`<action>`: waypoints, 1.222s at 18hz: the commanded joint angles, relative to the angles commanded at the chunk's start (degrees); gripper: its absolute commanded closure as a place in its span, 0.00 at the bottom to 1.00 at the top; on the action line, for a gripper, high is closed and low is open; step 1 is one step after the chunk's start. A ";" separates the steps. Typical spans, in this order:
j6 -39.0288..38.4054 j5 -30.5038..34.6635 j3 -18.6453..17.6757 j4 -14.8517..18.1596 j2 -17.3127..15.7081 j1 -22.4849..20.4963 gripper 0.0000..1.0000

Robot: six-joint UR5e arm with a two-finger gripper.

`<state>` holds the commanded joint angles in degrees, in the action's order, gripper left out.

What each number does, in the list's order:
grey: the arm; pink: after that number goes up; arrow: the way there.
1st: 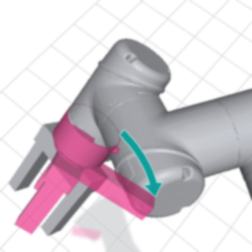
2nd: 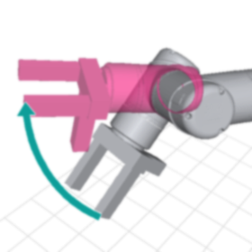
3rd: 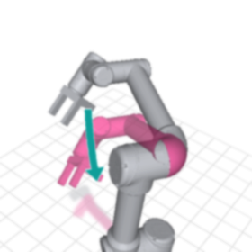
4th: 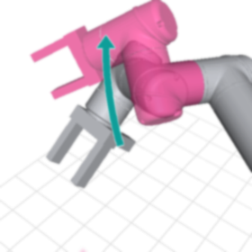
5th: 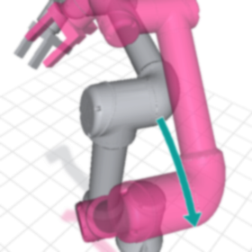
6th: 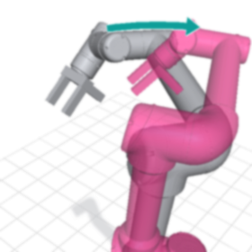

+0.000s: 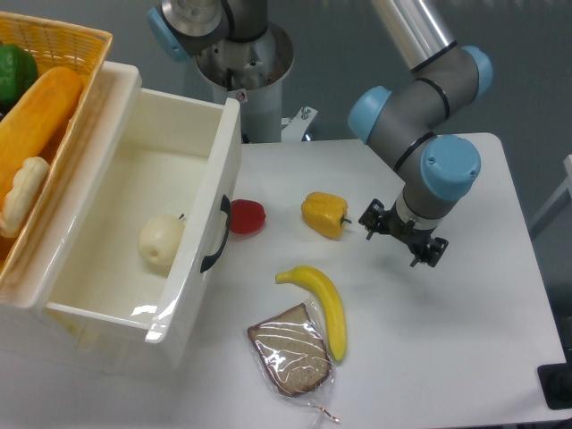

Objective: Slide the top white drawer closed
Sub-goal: 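Move the gripper toward the open white drawer's front face, then press the gripper against the drawer front beside the black handle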

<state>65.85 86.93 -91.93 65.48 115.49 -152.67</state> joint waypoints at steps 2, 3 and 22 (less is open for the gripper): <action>-3.16 -0.44 0.00 0.09 -0.09 1.23 0.57; -5.09 -0.53 0.00 0.09 -0.18 2.20 0.65; -19.18 -18.98 4.83 20.11 -6.86 9.15 1.00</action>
<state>46.67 67.95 -87.10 85.59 108.63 -143.53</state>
